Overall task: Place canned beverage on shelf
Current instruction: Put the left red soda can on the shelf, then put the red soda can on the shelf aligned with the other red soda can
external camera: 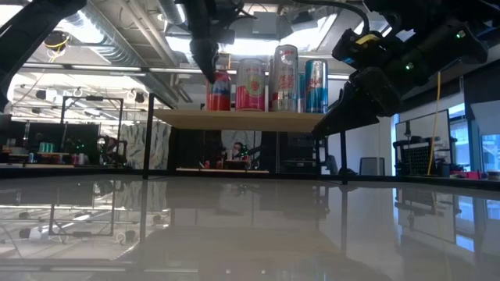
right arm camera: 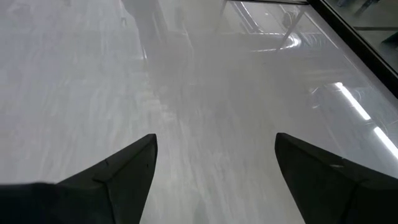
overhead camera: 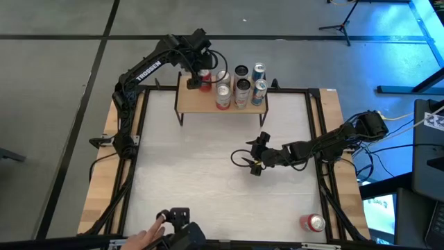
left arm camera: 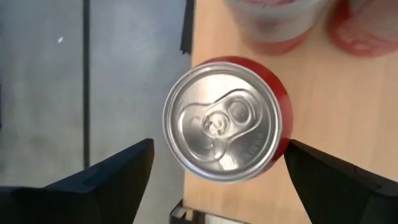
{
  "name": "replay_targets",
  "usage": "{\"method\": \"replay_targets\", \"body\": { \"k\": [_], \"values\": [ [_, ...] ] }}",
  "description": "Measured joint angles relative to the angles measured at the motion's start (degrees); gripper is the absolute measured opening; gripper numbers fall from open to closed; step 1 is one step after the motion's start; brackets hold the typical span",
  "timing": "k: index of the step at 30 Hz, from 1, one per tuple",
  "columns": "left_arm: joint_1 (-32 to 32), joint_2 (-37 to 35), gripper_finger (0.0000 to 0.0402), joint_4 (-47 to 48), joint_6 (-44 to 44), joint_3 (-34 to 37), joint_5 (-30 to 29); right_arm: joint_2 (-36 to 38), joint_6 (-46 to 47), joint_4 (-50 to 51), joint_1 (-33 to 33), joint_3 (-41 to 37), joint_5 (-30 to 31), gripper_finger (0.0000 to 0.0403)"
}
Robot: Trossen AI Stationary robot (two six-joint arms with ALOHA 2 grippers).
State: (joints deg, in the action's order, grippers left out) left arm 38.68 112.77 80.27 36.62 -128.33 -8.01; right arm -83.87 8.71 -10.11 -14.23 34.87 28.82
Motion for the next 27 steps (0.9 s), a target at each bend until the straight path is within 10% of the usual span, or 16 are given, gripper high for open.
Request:
{"method": "replay_targets", "body": {
  "k": [17,27],
  "values": [
    [-3.8,-2.0,0.0350,-0.3,1.6,-0.5,-3.0,0.0,0.0,0.0,0.0,0.0,0.0,0.0321],
    [-9.5,-13.1,0.0350,-2.5,-3.8,-1.2,4.7,0.0,-1.5,0.0,0.0,0.0,0.0,0.0321]
  ]
}}
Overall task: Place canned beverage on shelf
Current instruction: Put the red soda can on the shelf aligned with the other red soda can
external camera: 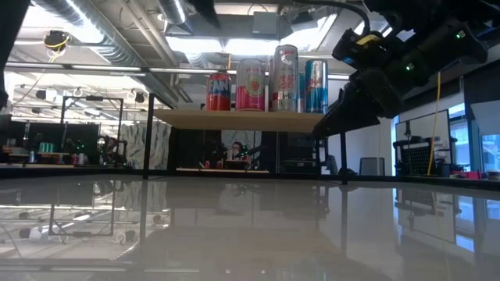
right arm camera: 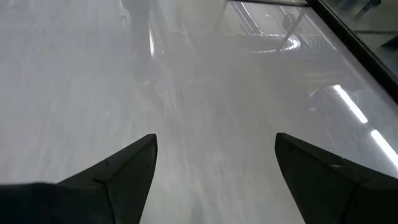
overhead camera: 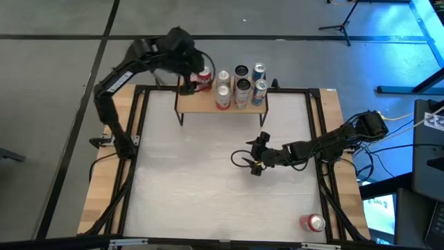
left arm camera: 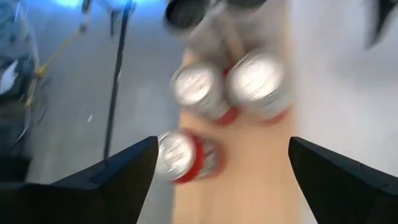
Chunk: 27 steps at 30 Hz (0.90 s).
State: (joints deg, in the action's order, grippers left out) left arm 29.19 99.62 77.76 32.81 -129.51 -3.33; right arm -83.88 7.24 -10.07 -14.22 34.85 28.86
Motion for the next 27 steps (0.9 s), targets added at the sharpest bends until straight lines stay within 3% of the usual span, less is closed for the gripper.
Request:
{"method": "replay_targets", "body": {
  "k": [3,9,12,16,18,27],
  "values": [
    [-4.3,-2.5,0.0350,0.0,-2.3,0.1,2.4,0.0,-1.6,-0.1,0.0,0.0,0.0,0.0321],
    [-15.5,-5.5,0.0350,-0.2,-9.0,6.2,0.7,0.0,-2.7,-0.3,-0.8,0.0,-0.1,0.0321],
    [-21.3,-7.3,0.0351,-2.1,-12.1,13.9,-3.9,0.0,-2.7,-0.3,-2.9,0.0,0.0,0.0321],
    [-29.1,-9.9,0.0350,-8.3,-16.6,25.2,-17.5,0.4,-2.1,-0.1,-6.6,0.1,1.6,0.0321],
    [-32.5,-11.4,0.0351,-12.1,-18.8,30.1,-21.4,0.5,-1.2,1.9,-8.0,1.3,2.2,0.0321],
    [-47.0,-15.4,0.0350,-32.6,-29.8,52.9,-23.2,0.8,7.3,20.5,-15.9,10.0,5.4,0.0321]
  ]
}}
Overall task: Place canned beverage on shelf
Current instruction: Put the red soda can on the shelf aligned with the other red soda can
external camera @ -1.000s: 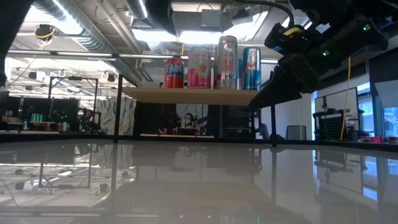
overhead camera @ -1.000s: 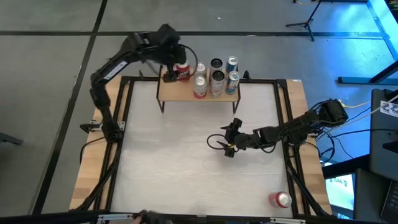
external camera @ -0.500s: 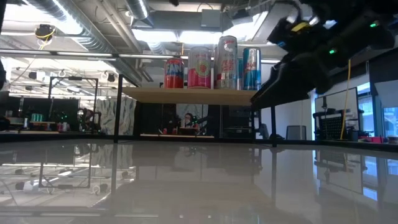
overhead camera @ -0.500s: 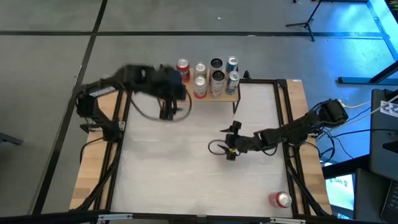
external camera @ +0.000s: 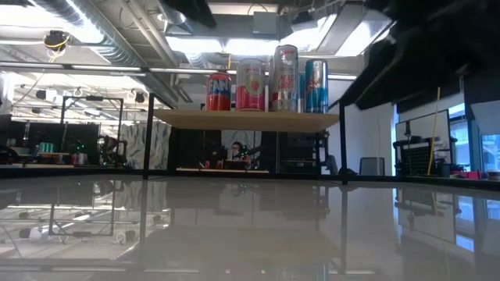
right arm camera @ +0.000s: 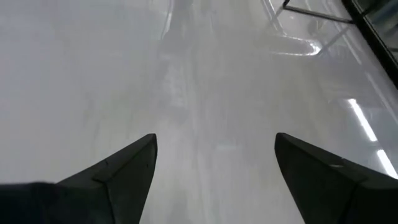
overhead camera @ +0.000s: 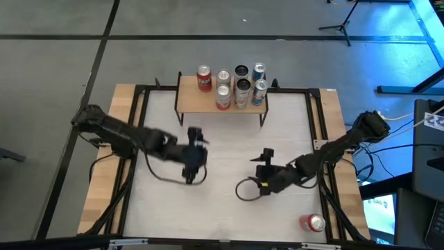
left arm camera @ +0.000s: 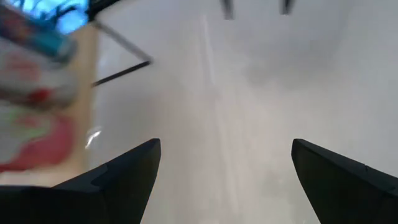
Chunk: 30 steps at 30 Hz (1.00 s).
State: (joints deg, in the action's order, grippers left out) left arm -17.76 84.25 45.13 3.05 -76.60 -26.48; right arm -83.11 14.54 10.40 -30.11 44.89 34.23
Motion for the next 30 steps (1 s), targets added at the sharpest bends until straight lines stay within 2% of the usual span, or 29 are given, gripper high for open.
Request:
{"method": "replay_targets", "body": {
  "k": [5,11,17,23,26,30],
  "values": [
    [-5.4,0.0,0.0351,-13.1,-2.9,9.9,0.1,0.0,5.1,10.9,-3.7,5.5,-0.8,0.0321],
    [-9.1,0.0,0.0350,-26.4,-7.3,18.4,0.2,0.0,15.9,30.3,-6.8,15.6,-4.6,0.0321],
    [-11.0,0.0,0.0350,-33.5,-12.4,23.9,0.1,0.0,29.5,44.6,-8.6,23.4,-14.8,0.0321],
    [-12.3,0.0,0.0350,-37.4,-16.0,25.6,0.5,0.0,43.9,50.8,-8.6,26.9,-29.0,0.0321],
    [-13.5,0.0,0.0351,-39.4,-17.0,25.6,0.5,0.0,50.7,52.9,-9.0,27.4,-32.1,0.0321],
    [-13.7,0.0,0.0350,-48.2,-13.8,25.6,3.4,0.0,59.5,54.9,-11.3,27.5,-35.9,0.0321]
  ]
}}
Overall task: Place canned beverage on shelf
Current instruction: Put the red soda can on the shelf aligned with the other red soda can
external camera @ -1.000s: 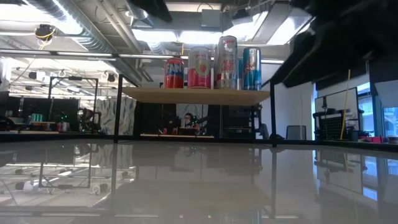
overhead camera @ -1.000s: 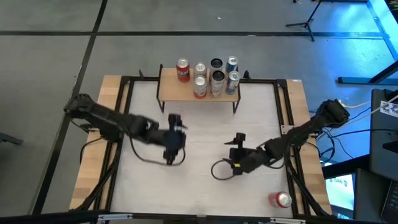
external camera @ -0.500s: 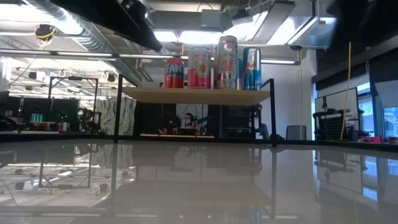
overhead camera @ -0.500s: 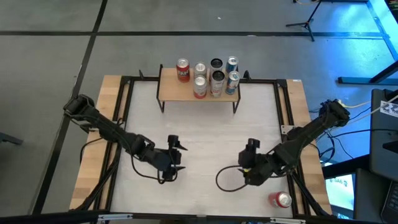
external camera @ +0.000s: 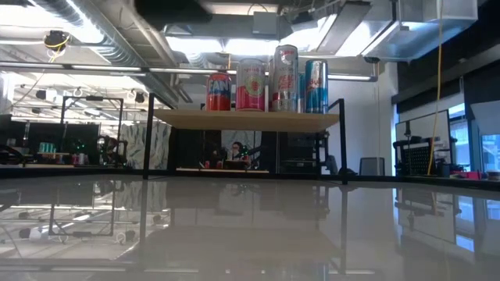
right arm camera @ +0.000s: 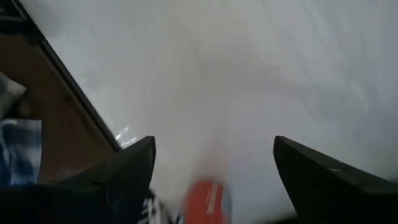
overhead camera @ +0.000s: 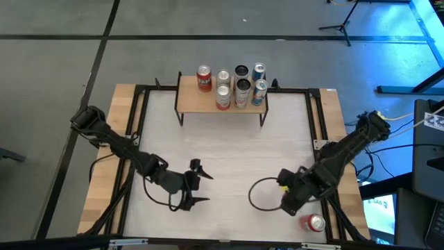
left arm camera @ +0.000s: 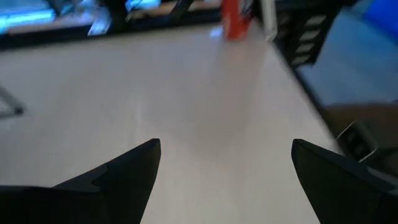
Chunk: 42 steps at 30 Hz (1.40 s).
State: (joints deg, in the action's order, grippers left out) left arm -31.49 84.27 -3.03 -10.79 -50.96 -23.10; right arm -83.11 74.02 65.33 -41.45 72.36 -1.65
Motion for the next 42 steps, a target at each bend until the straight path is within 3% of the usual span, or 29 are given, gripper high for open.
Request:
{"method": "replay_targets", "body": {
  "k": [5,11,19,26,34,42],
  "values": [
    [-0.4,0.0,0.0350,-5.8,0.7,0.0,4.2,0.0,13.9,2.3,-6.1,0.0,-3.7,0.0321],
    [-3.5,0.5,0.0350,-6.1,-1.6,0.0,-0.4,0.0,32.8,1.7,-14.2,0.4,-8.0,0.0321],
    [-7.1,4.2,0.0350,-11.7,-2.5,0.0,-2.7,0.0,46.3,1.6,-21.8,1.0,-7.6,0.0321],
    [-9.0,4.4,0.0350,-11.8,-5.5,0.0,-3.0,-0.6,50.3,0.3,-24.3,1.0,0.0,0.0321],
    [-11.8,4.4,0.0350,-12.8,-5.6,0.0,-6.0,-4.8,47.4,-4.7,-25.1,1.0,-1.1,0.0321],
    [-12.2,4.4,0.0350,-13.1,-5.6,0.0,-6.3,-6.9,45.5,-3.4,-25.0,1.3,-4.1,0.0321]
  ]
}}
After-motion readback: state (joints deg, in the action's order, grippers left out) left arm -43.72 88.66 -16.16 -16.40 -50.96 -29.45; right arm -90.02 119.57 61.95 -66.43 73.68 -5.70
